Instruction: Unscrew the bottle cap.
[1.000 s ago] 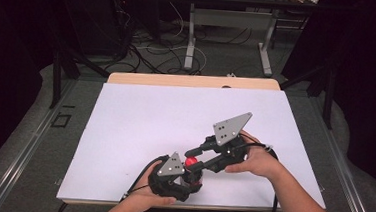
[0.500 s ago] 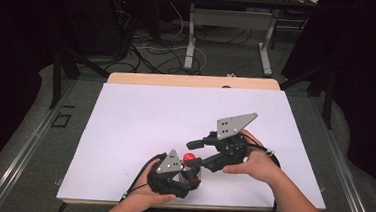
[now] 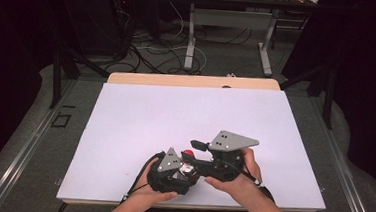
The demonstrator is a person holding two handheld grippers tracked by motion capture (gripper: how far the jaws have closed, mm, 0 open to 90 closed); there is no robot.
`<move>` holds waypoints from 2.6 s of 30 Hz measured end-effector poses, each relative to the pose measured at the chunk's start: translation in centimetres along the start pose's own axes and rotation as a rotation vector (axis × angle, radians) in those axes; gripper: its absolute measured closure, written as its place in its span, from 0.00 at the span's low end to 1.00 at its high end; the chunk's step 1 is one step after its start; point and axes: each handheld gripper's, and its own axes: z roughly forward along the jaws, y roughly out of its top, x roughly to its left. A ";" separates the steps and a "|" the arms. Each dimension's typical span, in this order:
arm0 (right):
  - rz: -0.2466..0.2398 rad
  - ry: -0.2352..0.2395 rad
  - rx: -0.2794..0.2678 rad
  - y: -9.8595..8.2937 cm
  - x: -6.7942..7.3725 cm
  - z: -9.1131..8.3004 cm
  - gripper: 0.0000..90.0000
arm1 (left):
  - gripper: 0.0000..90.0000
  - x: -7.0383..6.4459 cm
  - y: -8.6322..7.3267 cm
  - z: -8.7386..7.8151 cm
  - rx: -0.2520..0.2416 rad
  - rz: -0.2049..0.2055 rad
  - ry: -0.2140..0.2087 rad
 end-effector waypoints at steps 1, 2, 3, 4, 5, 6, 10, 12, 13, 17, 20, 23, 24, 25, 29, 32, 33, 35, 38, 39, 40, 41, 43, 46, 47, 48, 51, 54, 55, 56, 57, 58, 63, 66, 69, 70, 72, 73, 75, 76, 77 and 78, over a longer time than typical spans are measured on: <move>0.006 -0.009 -0.008 -0.1 0.1 0.1 0.61 | 0.32 0.0 0.0 0.0 0.001 -0.001 0.000; 0.009 -0.007 -0.004 -0.2 0.1 0.2 0.61 | 0.32 0.0 0.0 0.0 0.001 -0.001 0.000; 0.020 -0.006 0.003 -0.2 0.2 0.3 0.62 | 0.32 0.0 0.0 0.0 0.001 -0.002 0.000; 0.011 -0.010 0.002 -0.3 0.3 0.4 0.63 | 0.32 0.0 0.0 0.0 0.001 -0.003 0.000; 0.016 -0.008 0.016 -0.3 0.4 0.4 0.64 | 0.32 0.1 0.0 0.0 0.001 -0.003 0.002; 0.008 -0.011 0.005 -0.4 0.5 0.4 0.66 | 0.32 0.1 0.0 -0.1 0.001 -0.004 0.004; -0.010 -0.015 0.006 -0.5 0.6 0.5 0.67 | 0.32 0.1 0.0 -0.1 0.002 -0.005 0.005; -0.008 -0.003 0.011 -0.5 0.5 0.5 0.67 | 0.32 0.1 0.0 -0.1 0.005 -0.004 0.003; -0.018 0.005 0.007 -0.5 0.4 0.6 0.67 | 0.32 0.1 0.0 -0.1 0.004 -0.004 0.004; -0.024 0.018 0.021 -0.4 0.2 0.6 0.67 | 0.32 0.1 0.0 -0.1 0.006 -0.004 0.000; -0.026 0.037 0.024 -0.4 0.0 0.7 0.68 | 0.32 0.2 0.0 -0.1 0.010 -0.001 0.000; -0.056 0.084 0.048 -0.1 -0.4 0.7 0.68 | 0.32 0.2 0.0 -0.2 0.020 0.009 -0.021; -0.063 0.108 0.065 0.0 -0.6 0.6 0.68 | 0.32 0.2 0.0 -0.3 0.030 0.022 -0.027; -0.067 0.130 0.066 0.1 -0.9 0.7 0.68 | 0.32 0.2 0.0 -0.3 0.021 0.018 -0.024; -0.138 0.259 0.078 0.6 -2.3 0.9 0.68 | 0.32 0.0 0.1 -0.3 0.013 0.029 -0.036; -0.203 0.368 0.086 0.9 -3.2 1.0 0.68 | 0.32 -0.2 0.1 -0.3 0.001 0.042 -0.048; -0.216 0.404 0.090 1.0 -3.5 1.0 0.68 | 0.32 -0.2 0.1 -0.4 -0.001 0.053 -0.047; -0.227 0.473 0.094 1.1 -4.3 1.2 0.68 | 0.32 -0.3 0.2 -0.5 0.006 0.050 -0.077; -0.240 0.559 0.094 1.3 -5.1 1.4 0.68 | 0.32 -0.4 0.2 -0.5 0.004 0.057 -0.084; -0.253 0.580 0.094 1.3 -5.3 1.5 0.68 | 0.32 -0.4 0.2 -0.5 0.006 0.061 -0.084; -0.266 0.597 0.094 1.4 -5.5 1.6 0.68 | 0.32 -0.4 0.2 -0.4 -0.005 0.058 -0.075; -0.270 0.605 0.094 1.4 -5.7 1.7 0.68 | 0.32 -0.4 0.1 -0.4 -0.005 0.058 -0.075; -0.309 0.637 0.095 1.4 -5.9 1.8 0.68 | 0.32 -0.5 0.1 -0.3 0.003 0.063 -0.080; -0.259 0.609 0.097 1.4 -5.7 1.9 0.65 | 0.32 -0.3 0.1 -0.4 0.008 0.052 -0.081; -0.257 0.598 0.088 1.4 -5.6 1.8 0.59 | 0.32 -0.2 0.2 -0.5 0.007 0.052 -0.074; -0.223 0.566 0.073 1.4 -5.4 1.6 0.57 | 0.32 -0.1 0.2 -0.5 0.004 0.045 -0.067; -0.150 0.470 0.023 1.7 -4.7 0.9 0.54 | 0.32 0.1 0.2 -0.6 -0.003 0.036 -0.042; -0.093 0.317 0.000 1.7 -3.4 0.4 0.53 | 0.32 0.1 0.2 -0.6 0.008 0.023 -0.032; -0.093 0.260 -0.003 1.6 -2.9 0.3 0.53 | 0.32 0.1 0.1 -0.4 -0.004 0.022 -0.019; -0.096 0.216 0.004 1.6 -2.4 0.1 0.53 | 0.32 0.1 0.1 -0.5 0.003 0.024 -0.018; -0.074 0.189 -0.002 1.4 -1.9 0.2 0.53 | 0.32 0.0 0.1 -0.4 0.002 0.024 -0.017; -0.048 0.164 0.005 1.4 -1.5 0.0 0.54 | 0.32 0.0 0.1 -0.4 0.002 0.024 -0.017; -0.014 0.055 -0.015 1.0 -0.3 -0.1 0.58 | 0.32 -0.1 0.2 -0.4 -0.001 0.019 -0.008; 0.002 0.019 -0.022 0.5 0.3 0.1 0.61 | 0.32 -0.1 0.2 -0.4 0.003 0.011 -0.009; -0.004 0.001 -0.006 0.0 0.8 0.4 0.63 | 0.32 -0.2 0.2 -0.4 -0.007 0.012 0.000; -0.020 -0.005 0.014 -0.2 0.9 0.5 0.66 | 0.32 -0.2 0.2 -0.5 -0.003 0.011 0.002; -0.045 -0.012 0.001 -0.5 0.9 0.8 0.67 | 0.32 -0.1 0.2 -0.5 -0.010 0.015 0.000; -0.045 -0.006 0.001 -0.5 0.9 0.8 0.68 | 0.32 -0.1 0.2 -0.5 -0.010 0.015 0.000; -0.050 0.024 0.015 -0.4 0.5 0.6 0.68 | 0.32 -0.1 0.2 -0.6 -0.010 0.020 -0.008; -0.066 0.056 0.010 -0.3 0.3 0.7 0.68 | 0.32 -0.1 0.2 -0.6 -0.008 0.021 -0.018; -0.067 0.075 0.014 -0.3 0.0 0.6 0.68 | 0.32 -0.1 0.2 -0.6 -0.008 0.021 -0.018; -0.084 0.115 0.021 -0.2 -0.4 0.6 0.68 | 0.32 -0.1 0.2 -0.6 -0.011 0.033 -0.024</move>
